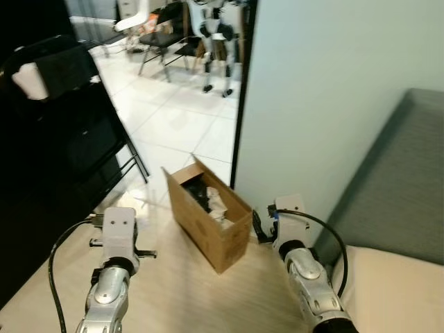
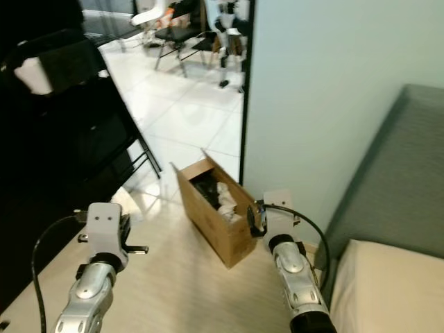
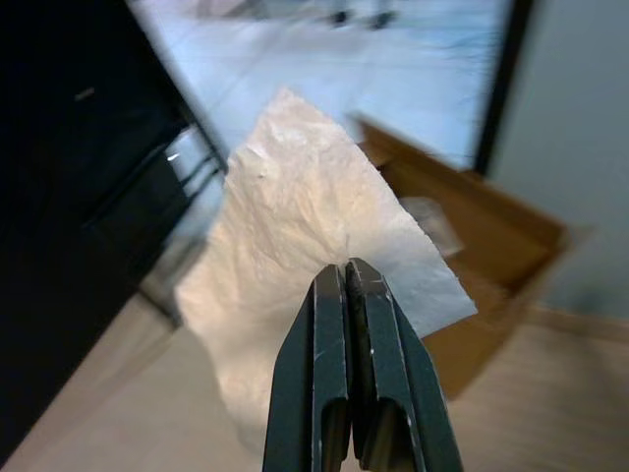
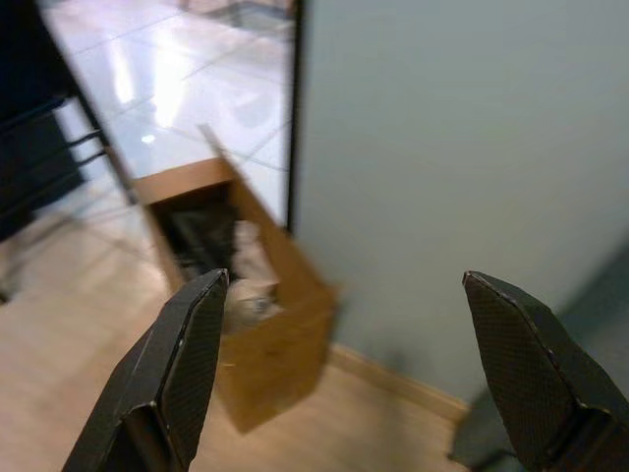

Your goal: Clean up the room

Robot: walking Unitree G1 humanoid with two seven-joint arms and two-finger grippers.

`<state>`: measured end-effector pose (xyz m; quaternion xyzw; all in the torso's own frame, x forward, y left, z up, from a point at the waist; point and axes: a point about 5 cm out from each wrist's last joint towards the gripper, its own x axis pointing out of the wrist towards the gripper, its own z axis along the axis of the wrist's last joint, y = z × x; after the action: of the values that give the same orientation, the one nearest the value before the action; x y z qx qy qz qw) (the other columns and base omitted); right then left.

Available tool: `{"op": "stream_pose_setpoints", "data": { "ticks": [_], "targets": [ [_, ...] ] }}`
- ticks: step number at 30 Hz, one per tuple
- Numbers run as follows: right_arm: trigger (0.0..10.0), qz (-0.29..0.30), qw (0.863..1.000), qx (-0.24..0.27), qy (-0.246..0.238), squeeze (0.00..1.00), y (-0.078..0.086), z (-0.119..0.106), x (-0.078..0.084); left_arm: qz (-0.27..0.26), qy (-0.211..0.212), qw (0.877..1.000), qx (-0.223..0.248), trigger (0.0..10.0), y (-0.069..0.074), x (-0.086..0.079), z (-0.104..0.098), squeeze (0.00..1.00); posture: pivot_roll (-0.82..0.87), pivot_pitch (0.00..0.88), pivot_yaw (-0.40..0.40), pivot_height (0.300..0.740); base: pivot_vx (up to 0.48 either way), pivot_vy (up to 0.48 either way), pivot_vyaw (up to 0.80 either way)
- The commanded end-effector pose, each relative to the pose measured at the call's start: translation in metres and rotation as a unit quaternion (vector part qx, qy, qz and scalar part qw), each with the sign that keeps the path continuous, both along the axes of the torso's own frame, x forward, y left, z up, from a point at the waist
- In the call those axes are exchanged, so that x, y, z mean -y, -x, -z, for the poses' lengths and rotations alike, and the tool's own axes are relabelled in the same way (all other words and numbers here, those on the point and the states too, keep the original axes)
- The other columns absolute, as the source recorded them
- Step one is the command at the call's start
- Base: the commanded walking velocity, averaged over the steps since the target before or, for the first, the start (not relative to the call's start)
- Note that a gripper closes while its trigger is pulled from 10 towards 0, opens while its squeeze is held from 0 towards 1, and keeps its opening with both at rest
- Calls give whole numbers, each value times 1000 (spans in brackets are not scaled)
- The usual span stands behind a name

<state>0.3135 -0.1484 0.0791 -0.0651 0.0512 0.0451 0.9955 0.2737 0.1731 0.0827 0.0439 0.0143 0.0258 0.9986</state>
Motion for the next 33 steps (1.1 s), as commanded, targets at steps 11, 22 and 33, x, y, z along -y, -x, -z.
{"op": "stream_pose_setpoints", "data": {
  "ticks": [11, 22, 33],
  "targets": [
    [10000, -52, 999, 0, 2, 0, 1, 2, -17, -12, -13, 1000, -5, 10000, 3, -7, 3, 0, -1, 69, 8, 740, 24, 0, -145],
    [10000, -62, 998, -3, 3, 0, 1, 3, -19, -14, -7, 1000, -1, 10000, 5, -7, 2, 0, 3, 75, 2, 740, 277, 0, 0],
    [10000, -62, 998, -3, 3, 0, 2, 5, -20, -13, -8, 1000, -1, 10000, 5, -7, 1, 0, 5, 76, 3, 740, 317, 0, 0]
  ]
}}
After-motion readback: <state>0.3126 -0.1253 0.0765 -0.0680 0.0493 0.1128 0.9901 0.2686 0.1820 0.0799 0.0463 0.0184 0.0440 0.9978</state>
